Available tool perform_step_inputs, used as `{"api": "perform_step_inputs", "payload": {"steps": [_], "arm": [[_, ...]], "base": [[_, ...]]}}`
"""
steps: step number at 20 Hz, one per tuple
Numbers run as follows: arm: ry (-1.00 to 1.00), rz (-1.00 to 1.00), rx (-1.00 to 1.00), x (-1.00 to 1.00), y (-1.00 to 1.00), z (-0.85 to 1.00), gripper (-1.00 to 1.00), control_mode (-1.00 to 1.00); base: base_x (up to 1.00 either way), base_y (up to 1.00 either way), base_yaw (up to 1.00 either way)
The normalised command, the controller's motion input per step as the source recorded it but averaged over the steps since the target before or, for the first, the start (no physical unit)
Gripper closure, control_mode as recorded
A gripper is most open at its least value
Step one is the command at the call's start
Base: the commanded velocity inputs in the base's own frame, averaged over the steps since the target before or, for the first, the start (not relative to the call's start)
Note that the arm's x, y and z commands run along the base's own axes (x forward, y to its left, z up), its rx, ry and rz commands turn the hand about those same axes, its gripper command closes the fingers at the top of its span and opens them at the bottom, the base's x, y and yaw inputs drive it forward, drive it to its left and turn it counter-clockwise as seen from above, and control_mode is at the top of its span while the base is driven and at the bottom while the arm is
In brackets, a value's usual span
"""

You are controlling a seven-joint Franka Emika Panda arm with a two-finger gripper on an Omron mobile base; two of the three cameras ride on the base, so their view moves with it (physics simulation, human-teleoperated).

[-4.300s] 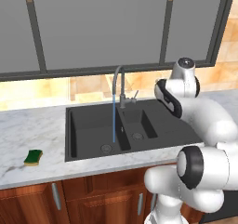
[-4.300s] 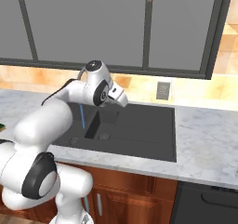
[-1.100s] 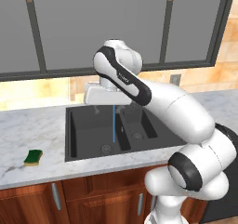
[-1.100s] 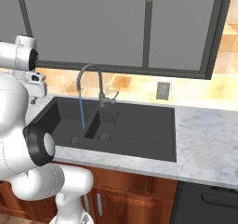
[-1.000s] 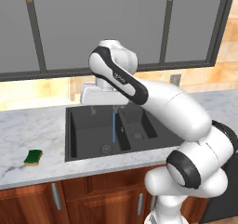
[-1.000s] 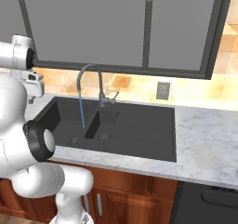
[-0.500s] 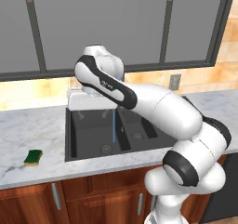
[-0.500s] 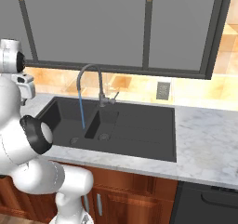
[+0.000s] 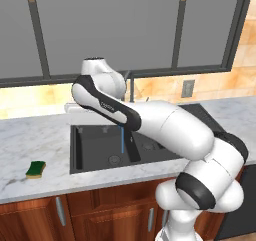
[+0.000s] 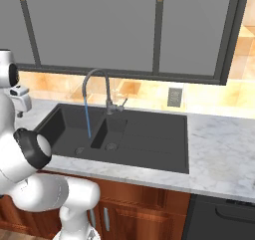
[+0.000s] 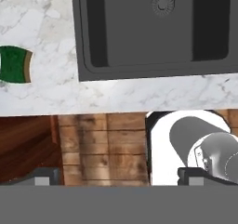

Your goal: Soak the sponge with water for a few seconds and then drop it inside the sink.

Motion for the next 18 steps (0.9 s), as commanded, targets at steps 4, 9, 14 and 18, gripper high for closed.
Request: {"api": "perform_step_inputs", "payload": {"steps": [4, 9, 14, 18], "arm": [[-0.11, -0.10, 0.00, 0.00, 0.20, -0.12, -1.00, -1.00], [-0.05, -0.08, 0.00, 0.14, 0.20, -0.15, -1.00, -1.00], [0.00, -0.06, 0.00, 0.32, 0.25, -0.20, -1.00, -1.00], [-0.01, -0.04, 0.00, 0.40, 0.21, -0.14, -1.00, -1.00]], "base": [[0.00, 0.00, 0.00], [0.00, 0.00, 0.00], [0.00, 0.00, 0.00], [0.00, 0.00, 0.00]]}}
